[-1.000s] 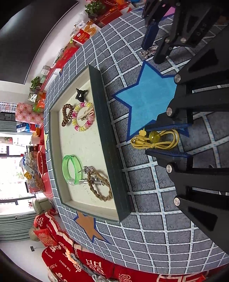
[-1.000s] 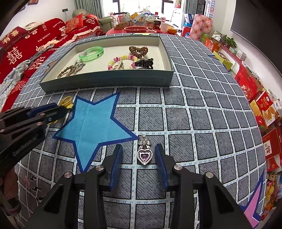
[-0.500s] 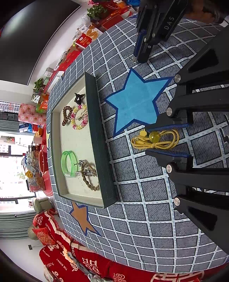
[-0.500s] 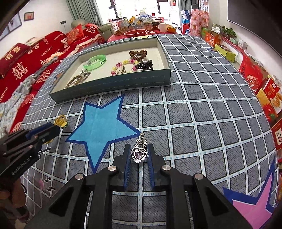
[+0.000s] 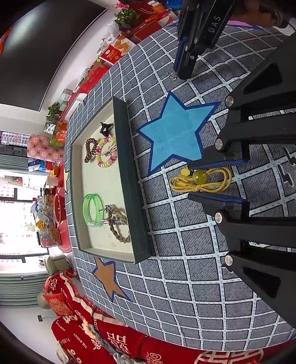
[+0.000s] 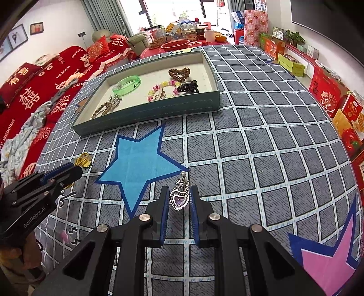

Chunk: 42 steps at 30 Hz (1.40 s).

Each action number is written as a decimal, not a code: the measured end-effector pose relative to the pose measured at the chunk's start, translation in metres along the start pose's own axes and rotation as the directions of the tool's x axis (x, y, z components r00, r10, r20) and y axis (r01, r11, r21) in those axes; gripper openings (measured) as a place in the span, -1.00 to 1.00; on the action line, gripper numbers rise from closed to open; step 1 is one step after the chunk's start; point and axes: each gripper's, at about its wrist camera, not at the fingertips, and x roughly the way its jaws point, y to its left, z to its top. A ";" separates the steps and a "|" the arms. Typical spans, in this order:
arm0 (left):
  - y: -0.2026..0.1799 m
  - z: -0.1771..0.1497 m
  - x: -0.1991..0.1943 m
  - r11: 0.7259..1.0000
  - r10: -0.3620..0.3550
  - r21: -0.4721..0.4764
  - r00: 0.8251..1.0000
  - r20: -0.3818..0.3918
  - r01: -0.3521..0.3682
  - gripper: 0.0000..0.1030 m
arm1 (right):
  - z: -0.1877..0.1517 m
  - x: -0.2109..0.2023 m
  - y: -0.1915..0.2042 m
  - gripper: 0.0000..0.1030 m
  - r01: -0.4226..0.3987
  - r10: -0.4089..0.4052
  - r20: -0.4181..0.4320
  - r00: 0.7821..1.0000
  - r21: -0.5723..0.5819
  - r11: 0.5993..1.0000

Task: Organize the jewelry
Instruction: 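Carry both items into the tray and open both tools to release them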

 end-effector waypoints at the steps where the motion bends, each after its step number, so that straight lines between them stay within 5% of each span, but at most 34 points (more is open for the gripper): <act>1: 0.001 0.000 0.000 1.000 -0.001 -0.002 1.000 0.001 0.001 -0.36 | 0.000 -0.001 0.000 -0.62 0.001 -0.001 0.001 1.000 0.000 1.000; 17: 0.012 0.017 -0.002 1.000 -0.002 -0.017 1.000 0.022 0.002 -0.36 | 0.028 -0.004 0.010 -0.62 -0.037 0.037 0.016 0.999 0.003 0.999; 42: 0.032 0.115 0.026 0.998 0.061 -0.039 0.994 0.090 -0.058 -0.36 | 0.146 0.016 0.011 -0.62 -0.105 0.105 0.080 0.991 0.003 0.994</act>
